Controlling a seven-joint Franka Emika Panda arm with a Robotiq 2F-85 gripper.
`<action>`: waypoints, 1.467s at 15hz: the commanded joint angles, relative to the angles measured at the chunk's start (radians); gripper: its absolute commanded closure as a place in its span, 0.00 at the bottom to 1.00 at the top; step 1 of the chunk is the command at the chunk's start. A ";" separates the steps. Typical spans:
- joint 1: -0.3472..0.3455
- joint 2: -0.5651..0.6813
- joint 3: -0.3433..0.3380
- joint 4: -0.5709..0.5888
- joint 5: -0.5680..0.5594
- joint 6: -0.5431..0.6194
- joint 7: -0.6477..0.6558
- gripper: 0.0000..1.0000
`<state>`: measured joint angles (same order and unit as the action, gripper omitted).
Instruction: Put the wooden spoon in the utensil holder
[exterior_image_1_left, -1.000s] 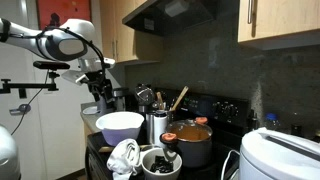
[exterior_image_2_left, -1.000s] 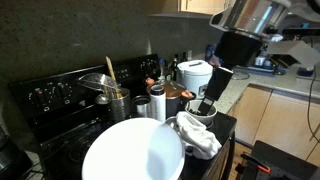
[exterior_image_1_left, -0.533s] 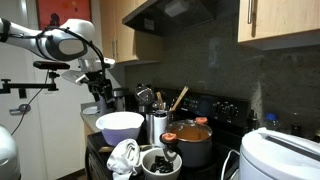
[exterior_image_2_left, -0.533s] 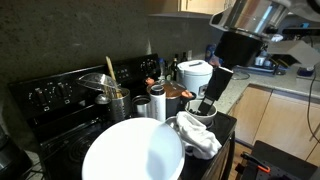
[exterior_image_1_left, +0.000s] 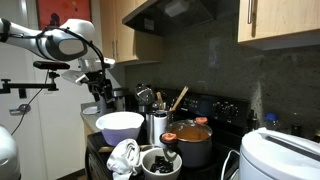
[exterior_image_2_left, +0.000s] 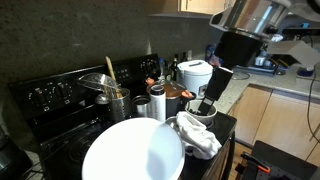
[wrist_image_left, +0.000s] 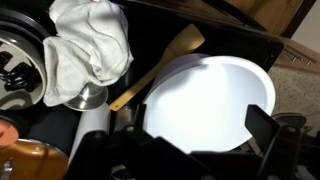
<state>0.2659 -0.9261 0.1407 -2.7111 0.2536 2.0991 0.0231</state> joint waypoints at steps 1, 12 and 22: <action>-0.004 0.000 0.002 0.003 0.002 -0.004 -0.002 0.00; -0.177 0.211 0.205 0.014 -0.021 0.234 0.464 0.00; -0.429 0.427 0.328 0.025 -0.239 0.451 1.017 0.00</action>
<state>-0.0989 -0.5996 0.4251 -2.7110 0.0836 2.4838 0.8798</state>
